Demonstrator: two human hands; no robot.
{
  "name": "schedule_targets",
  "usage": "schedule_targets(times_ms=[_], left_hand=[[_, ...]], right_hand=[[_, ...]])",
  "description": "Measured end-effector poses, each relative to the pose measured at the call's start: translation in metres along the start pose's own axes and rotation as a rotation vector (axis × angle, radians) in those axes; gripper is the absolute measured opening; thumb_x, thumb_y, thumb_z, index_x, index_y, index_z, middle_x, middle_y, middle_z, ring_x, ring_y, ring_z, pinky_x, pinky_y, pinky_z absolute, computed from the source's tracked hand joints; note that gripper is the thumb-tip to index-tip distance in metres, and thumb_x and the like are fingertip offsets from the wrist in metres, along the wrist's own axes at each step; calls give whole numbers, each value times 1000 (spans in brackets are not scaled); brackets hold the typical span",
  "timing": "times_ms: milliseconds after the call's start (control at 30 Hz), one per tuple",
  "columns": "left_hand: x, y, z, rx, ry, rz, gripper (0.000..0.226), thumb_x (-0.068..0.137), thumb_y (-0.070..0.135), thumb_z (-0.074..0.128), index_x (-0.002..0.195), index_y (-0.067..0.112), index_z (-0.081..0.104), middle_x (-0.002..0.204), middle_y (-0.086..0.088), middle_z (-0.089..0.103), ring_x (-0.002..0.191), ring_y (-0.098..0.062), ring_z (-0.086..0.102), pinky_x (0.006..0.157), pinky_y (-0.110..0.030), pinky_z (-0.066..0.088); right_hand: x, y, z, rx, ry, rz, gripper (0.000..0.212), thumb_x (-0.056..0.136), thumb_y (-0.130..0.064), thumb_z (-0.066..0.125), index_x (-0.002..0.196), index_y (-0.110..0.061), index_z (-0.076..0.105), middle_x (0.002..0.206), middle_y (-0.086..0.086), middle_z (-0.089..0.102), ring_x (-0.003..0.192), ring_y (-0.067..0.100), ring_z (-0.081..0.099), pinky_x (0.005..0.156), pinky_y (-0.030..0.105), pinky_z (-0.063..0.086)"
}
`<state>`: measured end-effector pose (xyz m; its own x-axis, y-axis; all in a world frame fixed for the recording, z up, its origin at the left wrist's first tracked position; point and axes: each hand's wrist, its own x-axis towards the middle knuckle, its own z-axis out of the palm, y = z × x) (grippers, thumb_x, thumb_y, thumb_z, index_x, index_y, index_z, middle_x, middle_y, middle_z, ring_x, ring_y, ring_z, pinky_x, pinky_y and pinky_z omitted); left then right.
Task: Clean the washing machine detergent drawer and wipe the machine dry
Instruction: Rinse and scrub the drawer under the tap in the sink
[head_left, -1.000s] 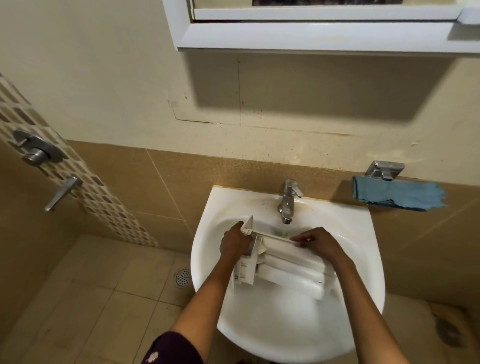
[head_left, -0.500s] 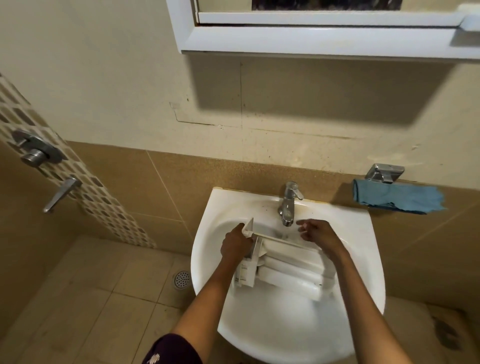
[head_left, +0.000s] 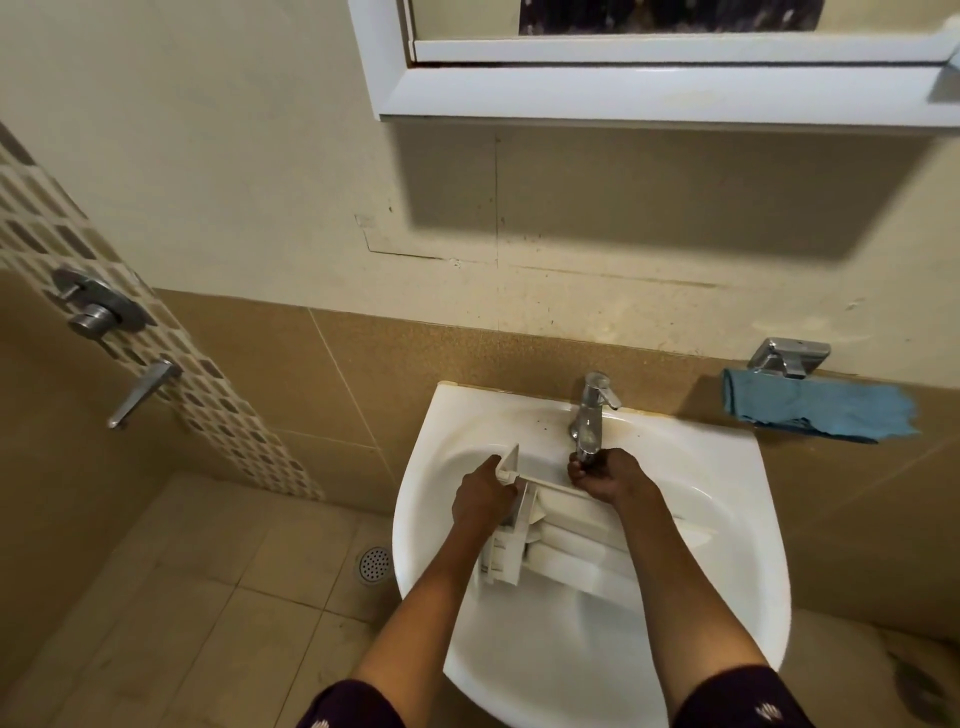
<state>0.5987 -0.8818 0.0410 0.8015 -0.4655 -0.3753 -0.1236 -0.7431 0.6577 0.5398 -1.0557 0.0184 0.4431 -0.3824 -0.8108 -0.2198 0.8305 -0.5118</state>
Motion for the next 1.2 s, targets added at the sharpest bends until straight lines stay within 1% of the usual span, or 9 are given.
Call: schedule_targets(times_ms=[133, 300, 433, 600, 700, 800, 900, 1000, 1200], left_hand=[[0, 0, 0, 4, -9, -12, 30, 89, 27, 58, 116, 14, 55, 112, -11, 65, 105, -31, 60, 86, -34, 46], [1, -2, 1, 2, -17, -16, 35, 88, 28, 59, 120, 16, 54, 115, -11, 64, 107, -31, 59, 86, -34, 46], [0, -1, 0, 1, -4, -3, 34, 88, 26, 58, 119, 14, 54, 113, -11, 65, 106, -31, 60, 84, -32, 45], [-1, 0, 1, 14, 3, -1, 38, 88, 30, 58, 122, 14, 54, 115, -11, 65, 106, -31, 60, 87, -33, 46], [0, 1, 0, 15, 7, 1, 33, 89, 27, 58, 119, 13, 55, 114, -11, 65, 106, -31, 60, 87, -33, 45], [0, 1, 0, 16, 8, 0, 29, 89, 25, 57, 116, 13, 56, 114, -11, 65, 106, -30, 60, 86, -32, 45], [1, 1, 1, 33, -1, -9, 31, 89, 25, 56, 117, 12, 55, 114, -12, 65, 106, -30, 60, 87, -34, 46], [0, 3, 0, 50, 0, -9, 36, 90, 28, 57, 122, 12, 53, 116, -11, 64, 107, -30, 60, 87, -33, 46], [0, 1, -1, 23, -17, -47, 48, 88, 33, 59, 130, 13, 49, 120, -12, 62, 109, -31, 59, 90, -37, 46]], right_hand=[[7, 5, -24, 218, -35, -41, 13, 92, -5, 42, 86, -5, 54, 81, 5, 59, 72, 15, 58, 66, 23, 50], [-32, -10, -22, 509, -231, -52, 20, 61, 8, 32, 67, -10, 39, 53, 6, 44, 59, 14, 32, 58, 20, 27], [-66, -11, 4, 134, -310, -84, 20, 74, 8, 32, 70, -8, 44, 50, 6, 52, 57, 14, 43, 42, 18, 40], [-76, -6, 42, -582, -232, -235, 32, 96, 7, 27, 80, 9, 54, 68, 16, 56, 43, 14, 59, 48, 20, 51], [-66, -4, 45, -744, -90, -294, 30, 95, 10, 30, 71, 10, 49, 70, 15, 51, 55, 21, 50, 53, 26, 44], [-54, 6, 37, -992, -31, -386, 20, 92, 4, 42, 97, 10, 61, 84, 22, 62, 68, 24, 56, 66, 27, 46], [-50, 23, 37, -1341, -14, -633, 22, 87, -4, 57, 104, -1, 70, 108, 14, 69, 100, 24, 64, 86, 27, 46], [-45, 37, 43, -1453, -5, -693, 21, 83, -12, 65, 102, -6, 72, 106, 11, 70, 101, 23, 64, 88, 30, 49], [-39, 31, 31, -1298, -128, -704, 16, 79, -10, 70, 94, -6, 75, 96, 12, 73, 92, 23, 67, 75, 20, 43]])
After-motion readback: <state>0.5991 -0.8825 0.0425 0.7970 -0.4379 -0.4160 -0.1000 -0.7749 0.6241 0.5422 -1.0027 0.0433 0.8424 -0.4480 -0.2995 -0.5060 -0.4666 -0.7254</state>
